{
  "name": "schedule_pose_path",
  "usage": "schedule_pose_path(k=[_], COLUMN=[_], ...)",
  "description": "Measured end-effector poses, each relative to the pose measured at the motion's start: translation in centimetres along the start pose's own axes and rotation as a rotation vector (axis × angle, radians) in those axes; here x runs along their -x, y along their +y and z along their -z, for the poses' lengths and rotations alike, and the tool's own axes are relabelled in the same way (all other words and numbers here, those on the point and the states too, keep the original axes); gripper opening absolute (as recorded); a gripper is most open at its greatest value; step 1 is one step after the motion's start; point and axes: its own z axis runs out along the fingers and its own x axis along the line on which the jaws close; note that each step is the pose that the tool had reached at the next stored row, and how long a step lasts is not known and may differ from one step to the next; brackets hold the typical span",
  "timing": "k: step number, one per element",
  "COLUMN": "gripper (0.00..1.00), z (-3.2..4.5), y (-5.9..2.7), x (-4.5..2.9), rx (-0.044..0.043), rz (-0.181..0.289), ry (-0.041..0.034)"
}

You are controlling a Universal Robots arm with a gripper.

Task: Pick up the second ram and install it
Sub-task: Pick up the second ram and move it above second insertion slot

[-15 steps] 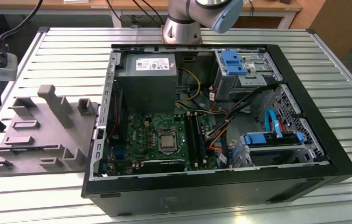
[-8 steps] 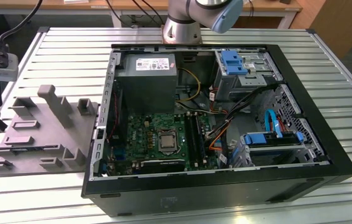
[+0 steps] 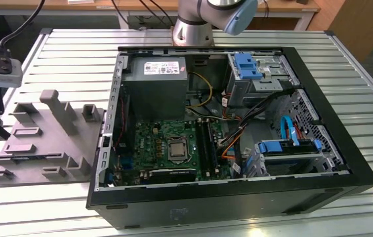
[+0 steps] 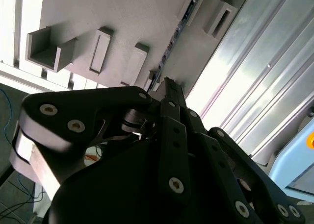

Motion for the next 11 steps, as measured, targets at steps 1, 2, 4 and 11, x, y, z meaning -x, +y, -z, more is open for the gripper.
schedule_pose_path(k=[1, 2, 4, 11], gripper=[0.11, 0.11, 0.11, 0.11], z=[-0.17, -0.35, -0.61, -1.26], y=[-0.06, -0.14, -0.33, -0.57], x=[-0.01, -0.01, 0.0, -0.01], rx=[0.0003, 0.0005, 0.0014, 0.0068], rz=[0.005, 0.01, 0.024, 0.118], ry=[0.0002, 0.0003, 0.0012, 0.0057])
